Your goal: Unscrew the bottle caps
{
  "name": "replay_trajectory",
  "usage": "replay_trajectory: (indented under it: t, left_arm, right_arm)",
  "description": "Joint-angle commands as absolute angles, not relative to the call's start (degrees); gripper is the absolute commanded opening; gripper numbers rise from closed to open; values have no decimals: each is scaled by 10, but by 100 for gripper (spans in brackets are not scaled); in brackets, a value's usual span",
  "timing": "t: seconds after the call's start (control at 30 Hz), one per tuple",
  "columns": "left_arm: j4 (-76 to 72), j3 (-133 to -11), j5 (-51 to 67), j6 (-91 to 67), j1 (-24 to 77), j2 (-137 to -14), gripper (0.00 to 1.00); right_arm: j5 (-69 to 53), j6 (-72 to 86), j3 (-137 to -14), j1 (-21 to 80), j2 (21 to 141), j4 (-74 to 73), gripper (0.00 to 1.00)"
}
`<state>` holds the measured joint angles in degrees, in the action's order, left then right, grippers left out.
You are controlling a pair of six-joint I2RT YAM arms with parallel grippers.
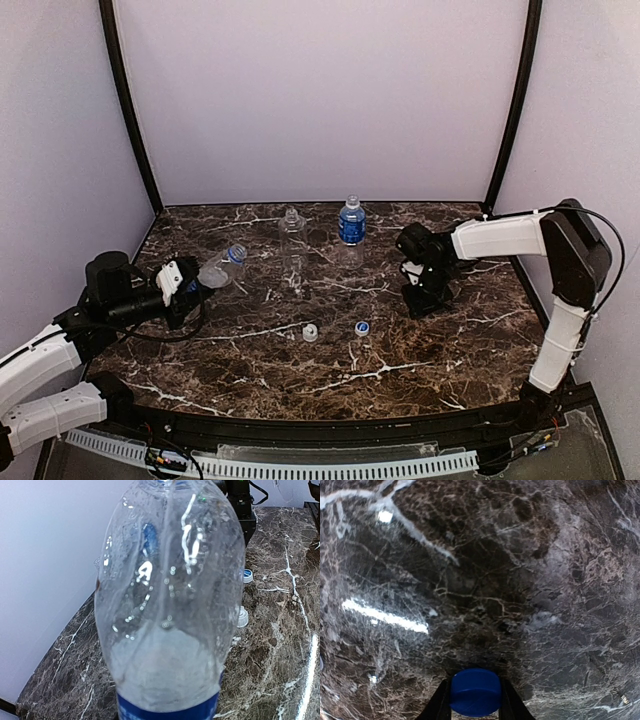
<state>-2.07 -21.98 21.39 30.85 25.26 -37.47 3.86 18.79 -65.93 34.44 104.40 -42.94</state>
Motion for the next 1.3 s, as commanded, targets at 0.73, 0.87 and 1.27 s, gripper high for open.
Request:
replay_trajectory:
  t: [0.73,0.87,1.27]
  left_arm:
    - [-98,-247,393,166,249,-374,26]
    - [-101,-253,406,159,250,-374,26]
    - [-119,-246,405,159,250,-370,26]
  right_arm:
    - [-406,-66,-841,591,962,241,96]
    - [-449,-32,-890,595,1026,283,88]
    - [-470,-4,-943,610,1106,259,39]
